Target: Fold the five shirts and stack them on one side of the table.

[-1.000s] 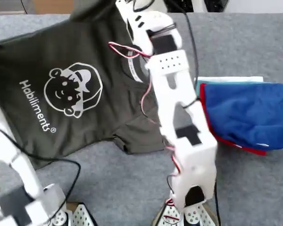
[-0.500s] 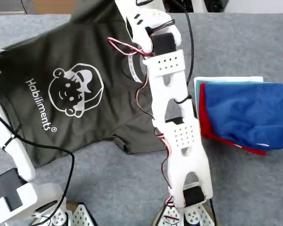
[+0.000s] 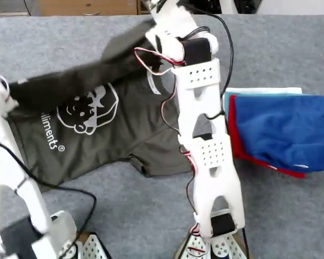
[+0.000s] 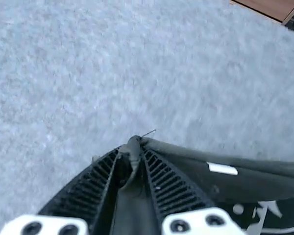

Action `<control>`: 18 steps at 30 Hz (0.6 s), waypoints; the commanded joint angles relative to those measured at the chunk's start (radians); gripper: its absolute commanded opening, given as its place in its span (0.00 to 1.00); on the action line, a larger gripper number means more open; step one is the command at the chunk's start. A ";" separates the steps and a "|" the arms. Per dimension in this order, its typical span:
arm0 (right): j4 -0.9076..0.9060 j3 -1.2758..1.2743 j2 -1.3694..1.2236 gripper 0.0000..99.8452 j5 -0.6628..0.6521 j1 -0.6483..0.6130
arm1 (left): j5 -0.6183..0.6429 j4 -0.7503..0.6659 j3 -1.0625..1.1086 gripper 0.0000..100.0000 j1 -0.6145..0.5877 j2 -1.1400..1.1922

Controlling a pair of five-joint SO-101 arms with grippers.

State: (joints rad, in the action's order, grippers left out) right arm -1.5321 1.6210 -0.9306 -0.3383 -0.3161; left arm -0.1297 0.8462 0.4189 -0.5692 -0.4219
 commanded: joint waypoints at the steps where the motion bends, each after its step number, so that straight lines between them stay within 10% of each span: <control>1: -0.110 0.047 0.045 0.00 -0.020 0.027 | -0.014 -0.057 0.173 0.02 0.005 -0.119; 18: -0.258 -0.338 0.286 0.00 -0.091 0.030 | -0.031 -0.112 0.433 0.02 -0.106 -0.136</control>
State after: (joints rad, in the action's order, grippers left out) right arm -1.7714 1.4323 -0.7864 -0.4181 -0.2793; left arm -0.1419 0.7511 0.8516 -0.6337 -0.5324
